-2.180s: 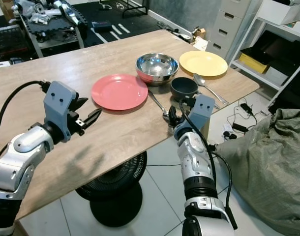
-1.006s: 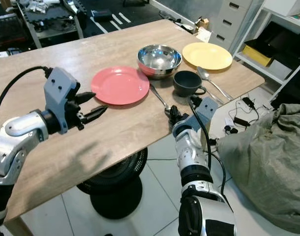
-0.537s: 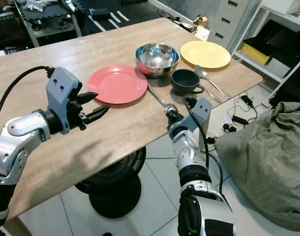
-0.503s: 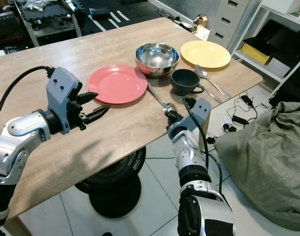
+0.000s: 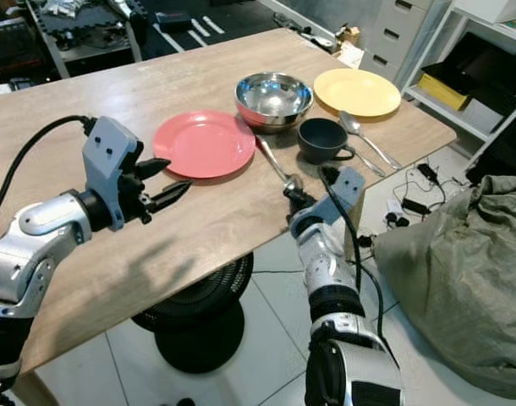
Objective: Setting the table
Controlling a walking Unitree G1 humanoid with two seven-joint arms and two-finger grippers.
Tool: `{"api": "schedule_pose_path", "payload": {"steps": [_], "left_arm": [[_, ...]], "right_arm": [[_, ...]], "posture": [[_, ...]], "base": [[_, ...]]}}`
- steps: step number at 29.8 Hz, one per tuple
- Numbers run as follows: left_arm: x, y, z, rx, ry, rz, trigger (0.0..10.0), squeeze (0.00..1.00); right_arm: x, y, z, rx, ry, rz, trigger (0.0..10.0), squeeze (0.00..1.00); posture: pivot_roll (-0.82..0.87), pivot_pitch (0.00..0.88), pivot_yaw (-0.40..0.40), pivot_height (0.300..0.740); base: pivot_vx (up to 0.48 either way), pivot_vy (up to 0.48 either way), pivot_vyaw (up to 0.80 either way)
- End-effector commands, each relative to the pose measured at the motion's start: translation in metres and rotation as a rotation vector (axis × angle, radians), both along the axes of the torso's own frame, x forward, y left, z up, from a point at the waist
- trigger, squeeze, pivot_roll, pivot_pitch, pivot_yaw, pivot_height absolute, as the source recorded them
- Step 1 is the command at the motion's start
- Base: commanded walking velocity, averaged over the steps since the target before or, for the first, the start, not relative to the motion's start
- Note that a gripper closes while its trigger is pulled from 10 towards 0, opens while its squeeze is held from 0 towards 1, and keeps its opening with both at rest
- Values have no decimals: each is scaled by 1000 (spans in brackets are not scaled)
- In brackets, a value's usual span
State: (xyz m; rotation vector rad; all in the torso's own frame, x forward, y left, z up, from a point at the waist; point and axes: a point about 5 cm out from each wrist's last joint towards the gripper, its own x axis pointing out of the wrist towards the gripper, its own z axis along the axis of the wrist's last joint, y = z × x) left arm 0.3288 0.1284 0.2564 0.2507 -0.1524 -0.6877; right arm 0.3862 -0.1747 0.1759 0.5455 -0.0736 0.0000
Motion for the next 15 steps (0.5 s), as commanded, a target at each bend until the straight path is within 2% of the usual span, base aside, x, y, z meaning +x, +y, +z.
{"api": "schedule_pose_path", "payload": {"steps": [1, 2, 4, 5, 6, 7, 9, 12, 15], "left_arm": [[0, 1, -4, 0, 7, 2, 10000, 0], [0, 2, -4, -4, 11, 3, 10000, 0], [0, 2, -4, -4, 11, 3, 10000, 0], [0, 3, -5, -11, 19, 0, 10000, 0], [0, 3, -5, -11, 19, 0, 10000, 0], [-2, 4, -6, -28, 41, -28, 10000, 0], [-7, 3, -5, -41, 67, -93, 10000, 0], [-9, 3, -5, -45, 76, -125, 10000, 0], [-25, 3, 2, -27, 78, -269, 10000, 0]], "right_arm": [[-7, 0, 18, -66, -88, 7, 10000, 0], [-14, -1, 24, -110, -121, 12, 10000, 0], [-14, -1, 24, -110, -121, 12, 10000, 0], [-23, -4, 28, -155, -146, 17, 10000, 0], [-23, -4, 28, -155, -146, 17, 10000, 0], [-38, -8, 33, -208, -172, 30, 10000, 0], [-50, -13, 36, -241, -187, 41, 10000, 0], [-55, -15, 37, -256, -192, 42, 10000, 0], [-79, -23, 45, -280, -223, 32, 10000, 0]], "posture": [[46, 144, 85, 740], [39, 141, 86, 740], [39, 141, 86, 740], [29, 138, 88, 740], [29, 138, 88, 740], [16, 134, 92, 740], [4, 131, 97, 740], [4, 131, 97, 740], [-25, 118, 119, 740]], "base": [[0, 0, 0], [0, 0, 0], [0, 0, 0], [0, 0, 0], [0, 0, 0], [0, 0, 0], [0, 0, 0], [0, 0, 0], [0, 0, 0]]}}
